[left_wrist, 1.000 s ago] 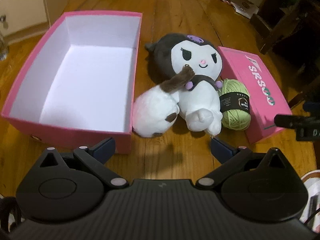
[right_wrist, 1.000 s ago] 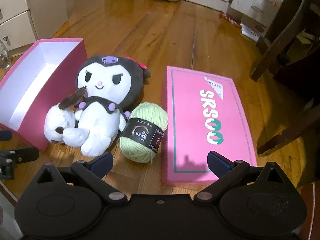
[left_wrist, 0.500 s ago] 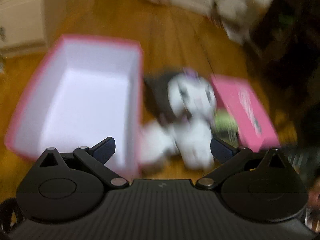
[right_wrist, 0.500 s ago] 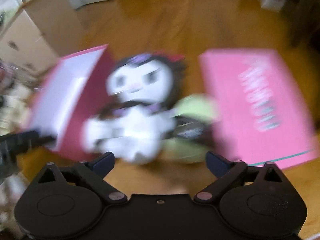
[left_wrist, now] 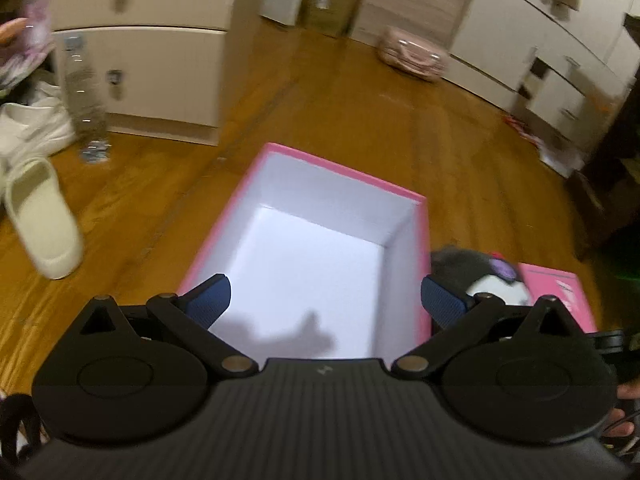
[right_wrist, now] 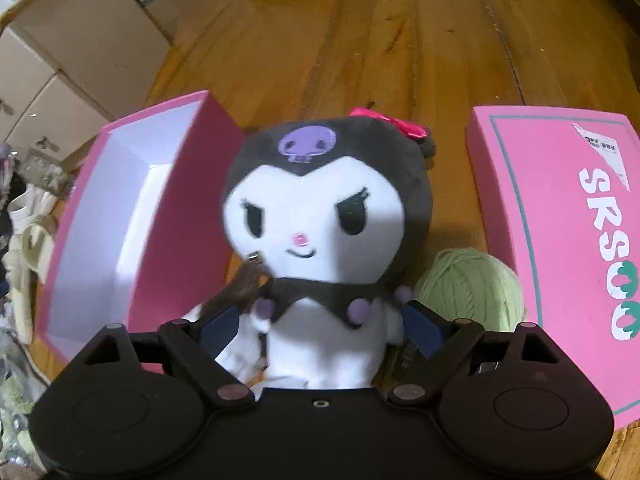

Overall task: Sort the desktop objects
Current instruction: 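Carry the Kuromi plush with the right tool over the open pink box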

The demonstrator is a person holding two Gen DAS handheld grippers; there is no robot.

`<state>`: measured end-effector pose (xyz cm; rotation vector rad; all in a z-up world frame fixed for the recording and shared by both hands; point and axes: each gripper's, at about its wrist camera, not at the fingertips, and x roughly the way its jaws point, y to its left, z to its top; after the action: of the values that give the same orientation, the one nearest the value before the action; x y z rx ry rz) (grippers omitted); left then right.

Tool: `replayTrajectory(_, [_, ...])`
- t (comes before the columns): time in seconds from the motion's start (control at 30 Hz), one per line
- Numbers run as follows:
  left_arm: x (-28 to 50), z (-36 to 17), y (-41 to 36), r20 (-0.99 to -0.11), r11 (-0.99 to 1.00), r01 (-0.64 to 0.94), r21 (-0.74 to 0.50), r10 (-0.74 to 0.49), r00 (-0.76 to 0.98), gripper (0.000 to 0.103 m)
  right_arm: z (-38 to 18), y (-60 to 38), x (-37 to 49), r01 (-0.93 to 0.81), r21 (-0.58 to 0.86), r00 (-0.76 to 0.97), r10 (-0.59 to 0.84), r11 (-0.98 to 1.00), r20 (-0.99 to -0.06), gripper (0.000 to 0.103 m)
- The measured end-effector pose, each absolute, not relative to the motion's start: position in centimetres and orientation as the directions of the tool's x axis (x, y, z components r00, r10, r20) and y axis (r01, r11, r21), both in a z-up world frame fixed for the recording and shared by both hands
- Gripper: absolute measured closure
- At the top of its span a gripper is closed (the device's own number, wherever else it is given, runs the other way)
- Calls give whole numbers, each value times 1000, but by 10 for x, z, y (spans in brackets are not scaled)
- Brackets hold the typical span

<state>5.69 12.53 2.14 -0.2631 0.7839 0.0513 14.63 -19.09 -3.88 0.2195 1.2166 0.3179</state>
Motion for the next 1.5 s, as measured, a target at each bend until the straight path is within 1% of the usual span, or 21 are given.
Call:
replayTrajectory(0.1, [55,13,124,-690,965,-124,-232,-73,720,0,-48,-188,148,-121,328,288,349,937,-892,12])
replayTrajectory(0.17, [57,7,120,-688,962,-95,-254,-111,717,0,-54,-182,152,-129,308,281,332,943,-900,12])
replayTrajectory(0.4, [60,-7,127,-714,955,-98,-280,-140,686,0,-63,-168,163,-163,282,283,318,946,-905,12])
replayTrajectory(0.57, [61,-15,130,-729,951,-99,-294,-156,666,0,-76,-151,163,-229,180,284,243,957,-928,10])
replayTrajectory(0.7, [62,-15,128,-734,950,-98,-297,-162,659,0,-83,-157,164,-218,220,303,280,951,-911,9])
replayTrajectory(0.8, [58,-12,126,-727,942,-88,-322,-187,660,0,-85,-160,163,-225,231,318,296,947,-901,9])
replayTrajectory(0.83, [57,-11,125,-725,941,-85,-327,-192,662,0,-84,-161,162,-224,233,320,297,946,-900,10])
replayTrajectory(0.9, [55,-8,124,-725,944,-83,-320,-187,663,0,-79,-162,158,-214,238,339,301,947,-891,16])
replayTrajectory(1.03, [54,-5,128,-728,944,-100,-314,-172,664,0,-67,-162,142,-216,213,418,288,953,-862,22])
replayTrajectory(1.13, [54,-4,137,-742,935,-146,-323,-155,653,0,-58,-156,138,-182,155,432,220,971,-875,23])
replayTrajectory(1.17, [54,-2,142,-736,931,-154,-331,-153,659,0,-53,-159,136,-176,157,441,220,972,-870,24])
replayTrajectory(1.3, [53,-1,157,-733,924,-197,-328,-118,670,0,-31,-169,128,-160,200,505,254,967,-825,24])
replayTrajectory(1.5, [56,-2,165,-753,912,-228,-340,-119,647,0,-4,-175,123,-132,260,577,288,956,-765,24])
